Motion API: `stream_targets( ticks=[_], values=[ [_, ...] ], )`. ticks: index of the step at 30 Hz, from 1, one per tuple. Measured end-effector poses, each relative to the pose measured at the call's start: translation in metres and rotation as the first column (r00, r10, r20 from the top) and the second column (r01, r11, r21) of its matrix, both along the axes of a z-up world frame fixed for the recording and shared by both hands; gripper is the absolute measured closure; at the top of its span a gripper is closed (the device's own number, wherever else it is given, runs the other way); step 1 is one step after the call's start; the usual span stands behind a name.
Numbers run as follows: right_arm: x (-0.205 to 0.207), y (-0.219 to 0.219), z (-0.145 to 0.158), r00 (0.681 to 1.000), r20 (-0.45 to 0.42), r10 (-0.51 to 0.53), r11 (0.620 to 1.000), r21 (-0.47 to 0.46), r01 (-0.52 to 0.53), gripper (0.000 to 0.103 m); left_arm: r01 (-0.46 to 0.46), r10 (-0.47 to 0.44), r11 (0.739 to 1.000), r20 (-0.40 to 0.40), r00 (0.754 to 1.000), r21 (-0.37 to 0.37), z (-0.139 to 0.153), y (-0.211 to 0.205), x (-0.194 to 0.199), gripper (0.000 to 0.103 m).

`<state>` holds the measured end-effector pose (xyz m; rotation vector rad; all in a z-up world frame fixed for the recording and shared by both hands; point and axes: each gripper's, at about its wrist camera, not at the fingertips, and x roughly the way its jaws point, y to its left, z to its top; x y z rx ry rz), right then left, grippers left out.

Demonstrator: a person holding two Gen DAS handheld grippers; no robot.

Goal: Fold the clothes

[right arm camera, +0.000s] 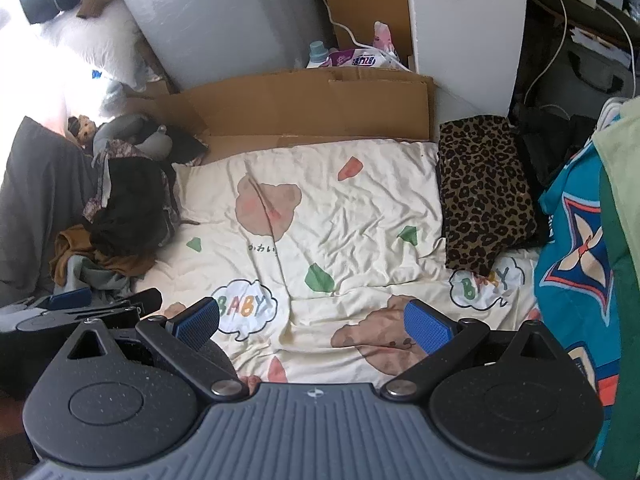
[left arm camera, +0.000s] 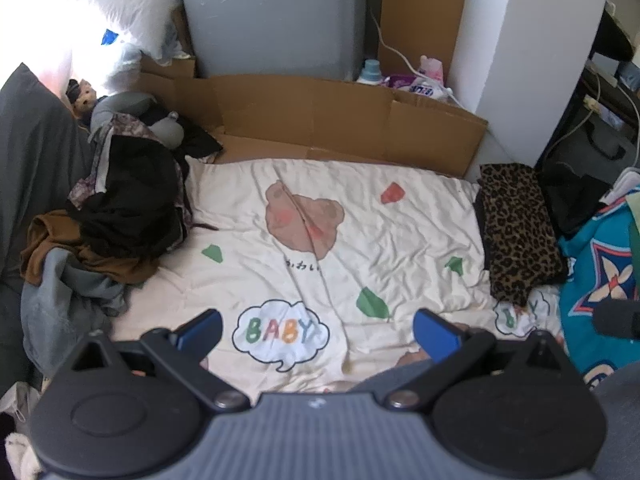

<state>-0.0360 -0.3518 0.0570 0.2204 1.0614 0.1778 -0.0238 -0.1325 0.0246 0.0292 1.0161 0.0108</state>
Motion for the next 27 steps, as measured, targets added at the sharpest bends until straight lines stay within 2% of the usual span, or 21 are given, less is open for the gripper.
stream_targets(
  ticks=[27],
  values=[
    [0.0042, -0.0033, -0.0005, 1.0, 0.012, 0.002, 0.998, 0.062, -0.003, 0.002, -0.012, 0.012, 1.0, 0.004, 1.0, -0.028, -0.001, 0.0016, 0.0023, 0.001]
  ],
)
